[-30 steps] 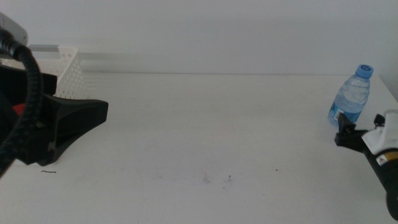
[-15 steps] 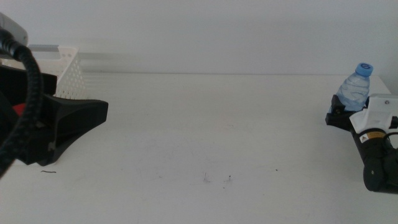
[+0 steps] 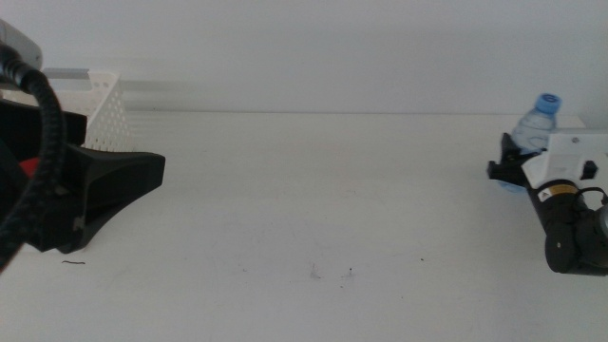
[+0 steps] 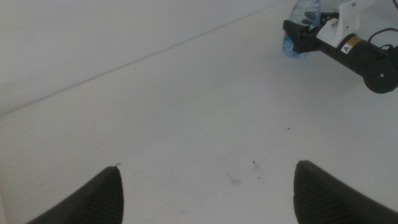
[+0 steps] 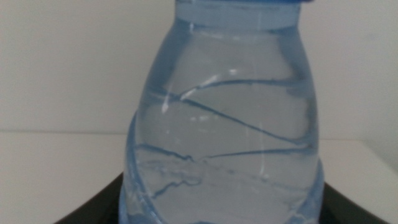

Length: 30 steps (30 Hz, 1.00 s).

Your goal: Use arms to grab the bottles and put them into the dustbin to the left of the table.

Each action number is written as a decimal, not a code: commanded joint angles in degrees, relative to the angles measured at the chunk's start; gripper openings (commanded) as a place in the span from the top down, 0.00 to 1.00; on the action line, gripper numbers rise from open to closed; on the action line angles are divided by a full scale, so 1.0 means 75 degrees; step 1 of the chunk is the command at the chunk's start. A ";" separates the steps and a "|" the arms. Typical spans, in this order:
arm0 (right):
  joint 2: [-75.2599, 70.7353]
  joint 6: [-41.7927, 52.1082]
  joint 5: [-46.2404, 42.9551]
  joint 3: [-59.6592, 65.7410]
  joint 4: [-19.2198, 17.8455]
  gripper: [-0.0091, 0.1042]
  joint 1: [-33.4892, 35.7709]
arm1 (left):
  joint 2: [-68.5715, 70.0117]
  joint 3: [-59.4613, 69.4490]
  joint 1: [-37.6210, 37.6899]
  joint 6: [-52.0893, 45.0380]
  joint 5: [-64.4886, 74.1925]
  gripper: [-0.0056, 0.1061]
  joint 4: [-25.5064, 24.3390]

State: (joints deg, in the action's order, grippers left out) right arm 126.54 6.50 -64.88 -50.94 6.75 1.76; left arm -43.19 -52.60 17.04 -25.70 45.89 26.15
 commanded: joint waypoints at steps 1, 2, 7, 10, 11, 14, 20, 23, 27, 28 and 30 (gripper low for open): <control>-0.0304 0.0080 0.0280 -0.0041 -0.0758 0.94 0.0355 | 0.0039 -0.0016 0.0022 0.0069 -0.0120 0.11 0.0031; -0.0443 0.0080 0.0280 -0.0107 -0.0899 0.94 0.0632 | 0.0039 -0.0016 0.0022 0.0069 -0.0120 0.11 0.0031; -0.0893 -0.1100 0.0941 -0.0978 -0.1291 0.94 0.1979 | 0.0039 -0.0016 0.0022 0.0069 -0.0120 0.11 0.0031; -0.0834 -0.1328 0.1760 -0.1764 -0.1647 0.94 0.2845 | 0.0039 -0.0016 0.0022 0.0069 -0.0120 0.11 0.0031; -0.0733 -0.1328 0.2024 -0.2006 -0.1709 0.94 0.3127 | 0.0039 -0.0016 0.0022 0.0069 -0.0120 0.11 0.0031; -0.0311 -0.1297 0.2478 -0.2602 -0.1707 0.94 0.3852 | 0.0039 -0.0016 0.0022 0.0069 -0.0120 0.11 0.0031; 0.0618 -0.1264 0.2709 -0.3498 -0.1677 0.94 0.4647 | 0.0039 -0.0016 0.0022 0.0069 -0.0120 0.11 0.0031; 0.1012 -0.1167 0.2709 -0.3791 -0.1677 0.94 0.4805 | 0.0039 -0.0016 0.0022 0.0069 -0.0120 0.11 0.0031; 0.1156 -0.1112 0.2842 -0.3821 -0.1505 0.87 0.4867 | 0.0039 -0.0016 0.0022 0.0069 -0.0120 0.11 0.0031; 0.1135 -0.1112 0.3078 -0.3821 -0.1504 0.80 0.4867 | 0.0039 -0.0016 0.0022 0.0069 -0.0120 0.11 0.0031; 0.0940 -0.1112 0.3655 -0.3821 -0.1504 0.60 0.4867 | 0.0039 -0.0016 0.0022 0.0069 -0.0120 0.11 0.0031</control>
State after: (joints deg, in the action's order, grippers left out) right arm 134.68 -2.37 -41.56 -79.53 -4.79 38.12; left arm -43.19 -52.60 17.04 -25.70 45.80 26.15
